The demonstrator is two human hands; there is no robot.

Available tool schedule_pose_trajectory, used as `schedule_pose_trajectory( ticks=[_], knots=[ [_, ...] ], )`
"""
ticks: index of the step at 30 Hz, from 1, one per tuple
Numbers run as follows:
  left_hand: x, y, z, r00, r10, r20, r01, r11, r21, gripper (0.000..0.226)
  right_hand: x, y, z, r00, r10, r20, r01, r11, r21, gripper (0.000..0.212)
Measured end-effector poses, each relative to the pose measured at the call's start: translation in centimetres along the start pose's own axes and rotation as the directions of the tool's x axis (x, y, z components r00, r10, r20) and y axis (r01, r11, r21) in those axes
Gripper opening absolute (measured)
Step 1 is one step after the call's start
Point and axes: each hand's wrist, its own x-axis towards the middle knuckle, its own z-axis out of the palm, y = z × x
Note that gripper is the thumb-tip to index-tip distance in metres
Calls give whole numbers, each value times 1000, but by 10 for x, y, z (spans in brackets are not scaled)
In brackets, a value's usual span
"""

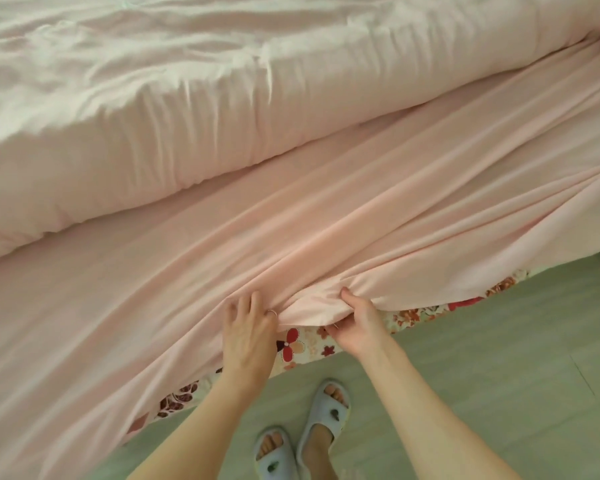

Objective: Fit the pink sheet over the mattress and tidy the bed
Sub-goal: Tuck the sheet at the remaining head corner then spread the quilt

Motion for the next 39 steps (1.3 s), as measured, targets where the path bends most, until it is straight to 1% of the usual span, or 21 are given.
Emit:
schedule_pose_trajectory(
  ticks=[3, 6, 8, 11, 12, 14, 16, 17, 18, 19, 20, 22, 25, 26, 28, 30, 31, 34, 36, 37, 39],
  knots=[
    [-23, 4, -7, 1000, 10, -10, -11, 994, -111, 24, -15, 13, -21, 999, -28, -42, 28, 1000, -14, 18],
    [-43, 13, -16, 994, -20, 106, 43, 976, -215, 32, -25, 25, -35, 999, 14, -43, -7, 987, 158, 28],
    [-57, 22, -25, 997, 12, 81, 6, 975, -223, 33, -33, 28, -43, 994, 17, -108, 11, 968, 252, 29],
    [-75, 34, -21, 992, 101, 69, -84, 972, -218, 42, -37, 30, -59, 987, -52, -149, 92, 957, 276, 32],
    [-84, 38, -15, 987, 125, 104, -96, 965, -243, 39, -38, 31, -66, 983, -83, -166, 122, 962, 246, 31],
    [-99, 48, -10, 978, 85, 193, -23, 951, -307, 41, -41, 34, -81, 974, -180, -138, 201, 968, 152, 30],
    [-109, 55, 4, 965, 106, 239, -25, 947, -319, 53, -42, 40, -92, 955, -263, -136, 271, 961, 49, 57],
    [-113, 61, 6, 953, 115, 282, -23, 951, -309, 55, -43, 43, -99, 942, -280, -186, 280, 960, -26, 72],
    [-117, 66, 8, 938, 129, 323, -26, 953, -303, 48, -43, 44, -105, 924, -297, -241, 277, 954, -115, 79],
    [-120, 70, 10, 927, 126, 352, -8, 947, -320, 36, -46, 45, -111, 910, -320, -263, 274, 941, -198, 74],
    [-123, 74, 13, 918, 115, 379, 25, 939, -344, 27, -46, 45, -119, 906, -337, -258, 270, 927, -262, 61],
    [-132, 86, 16, 890, 120, 440, 57, 928, -369, 25, -48, 44, -139, 915, -340, -220, 259, 908, -328, 36],
    [-160, 119, 21, 810, 184, 556, 56, 921, -386, 31, -57, 46, -186, 920, -311, -237, 212, 906, -366, 19],
    [-171, 133, 22, 764, 198, 614, 77, 917, -391, 32, -59, 48, -206, 921, -294, -257, 186, 909, -374, 17],
    [-187, 161, 29, 677, 227, 700, 86, 921, -381, 32, -65, 51, -247, 906, -267, -328, 116, 902, -415, 25],
    [-199, 186, 38, 622, 276, 733, 14, 932, -362, 31, -72, 48, -283, 868, -278, -413, 48, 872, -487, 34],
    [-203, 195, 42, 641, 304, 705, -32, 928, -371, 31, -72, 43, -297, 855, -280, -436, 34, 870, -492, 36],
    [-207, 204, 54, 825, 276, 493, -88, 925, -370, 29, -73, 26, -315, 878, -238, -415, 56, 913, -405, 33],
    [-208, 200, 53, 816, 230, 531, 18, 907, -421, 19, -72, 20, -313, 912, -156, -380, 57, 965, -257, 23],
    [-209, 198, 52, 791, 209, 575, 81, 895, -438, 17, -70, 20, -310, 923, -114, -369, 43, 980, -195, 24],
    [-208, 188, 57, 836, 145, 529, 142, 875, -463, 23, -66, 23, -303, 935, -63, -349, 21, 992, -124, 30]
  ],
)
